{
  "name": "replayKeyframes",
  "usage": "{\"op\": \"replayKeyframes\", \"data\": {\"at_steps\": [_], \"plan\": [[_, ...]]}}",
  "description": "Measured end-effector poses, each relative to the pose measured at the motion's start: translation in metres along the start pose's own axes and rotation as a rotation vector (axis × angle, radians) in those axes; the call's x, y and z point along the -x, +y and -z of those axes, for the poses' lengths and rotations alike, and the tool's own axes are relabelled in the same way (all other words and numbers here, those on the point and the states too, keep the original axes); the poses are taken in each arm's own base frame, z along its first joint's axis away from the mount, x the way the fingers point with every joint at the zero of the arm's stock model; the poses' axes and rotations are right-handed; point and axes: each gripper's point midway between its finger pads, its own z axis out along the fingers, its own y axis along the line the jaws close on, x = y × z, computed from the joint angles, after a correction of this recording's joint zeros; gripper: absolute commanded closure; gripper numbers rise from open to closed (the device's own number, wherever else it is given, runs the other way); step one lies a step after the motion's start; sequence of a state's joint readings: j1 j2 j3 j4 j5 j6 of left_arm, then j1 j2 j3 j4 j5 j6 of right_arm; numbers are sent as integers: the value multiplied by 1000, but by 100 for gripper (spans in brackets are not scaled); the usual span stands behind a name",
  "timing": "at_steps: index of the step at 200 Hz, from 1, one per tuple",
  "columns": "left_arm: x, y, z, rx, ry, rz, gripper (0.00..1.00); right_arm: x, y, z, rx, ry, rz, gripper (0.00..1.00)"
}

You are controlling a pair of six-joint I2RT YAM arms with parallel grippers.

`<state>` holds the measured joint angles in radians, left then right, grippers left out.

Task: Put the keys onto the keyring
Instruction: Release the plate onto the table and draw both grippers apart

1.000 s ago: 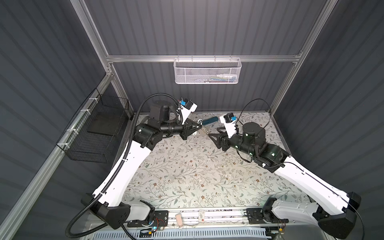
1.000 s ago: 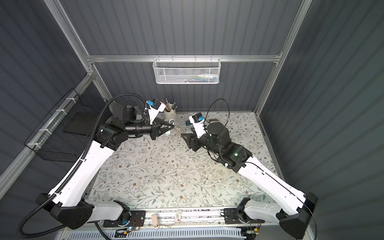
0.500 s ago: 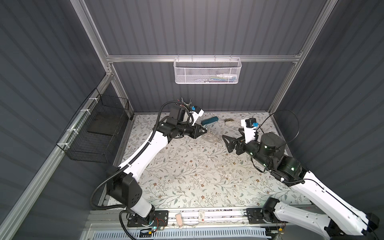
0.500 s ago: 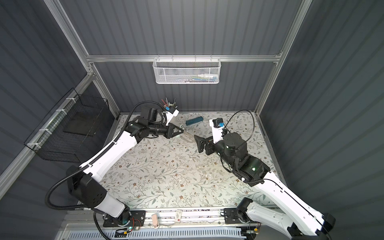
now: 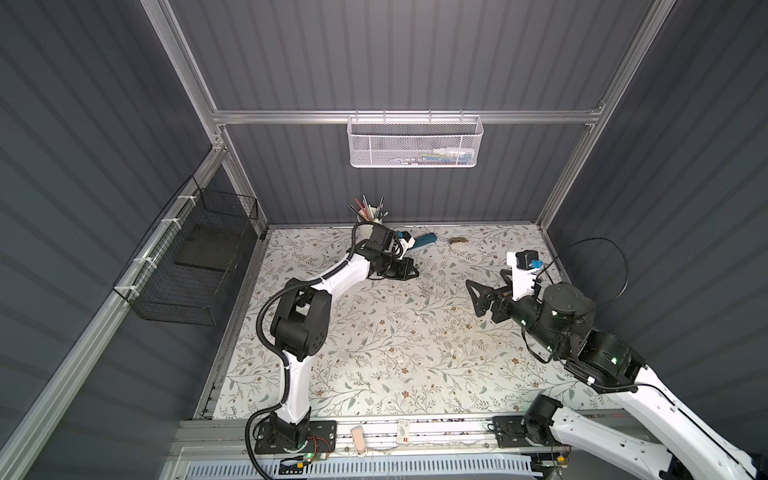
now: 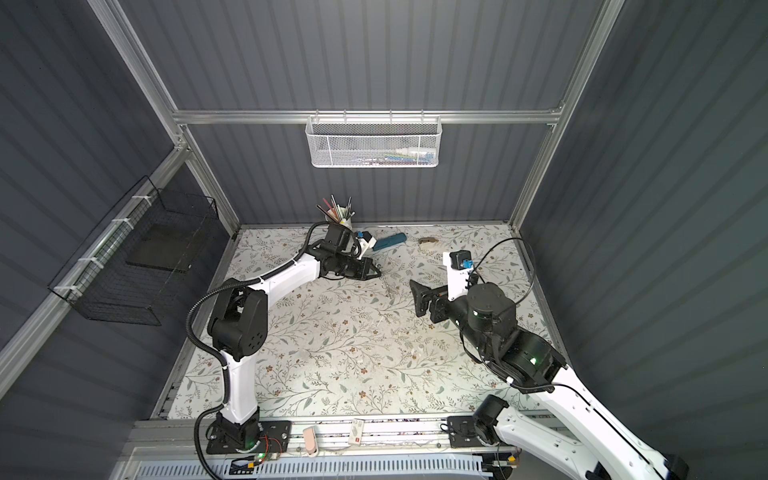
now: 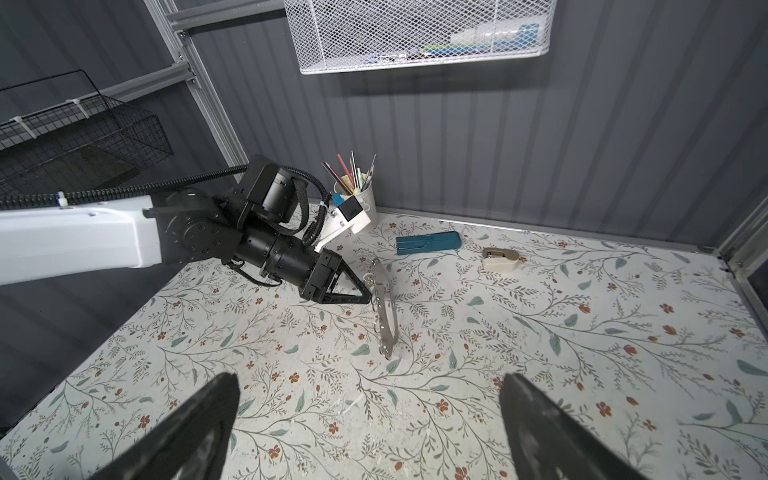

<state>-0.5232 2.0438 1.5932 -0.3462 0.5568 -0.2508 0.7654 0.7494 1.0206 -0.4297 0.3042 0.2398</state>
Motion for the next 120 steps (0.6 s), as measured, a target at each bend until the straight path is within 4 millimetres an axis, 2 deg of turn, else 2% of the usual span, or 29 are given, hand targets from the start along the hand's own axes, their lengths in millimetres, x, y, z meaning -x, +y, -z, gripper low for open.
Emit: {"op": "replayKeyframes", "data": {"at_steps": [33, 66, 120], "plan": [[-37, 18, -7, 37, 51, 67, 100, -7, 0, -4, -3, 22, -1, 1], [-83, 31, -1, 83, 115, 129, 100, -14, 5, -14, 8, 50, 6, 1], [-116, 35, 14, 130, 149, 155, 100, -23, 15, -33, 39, 92, 17, 1]]}}
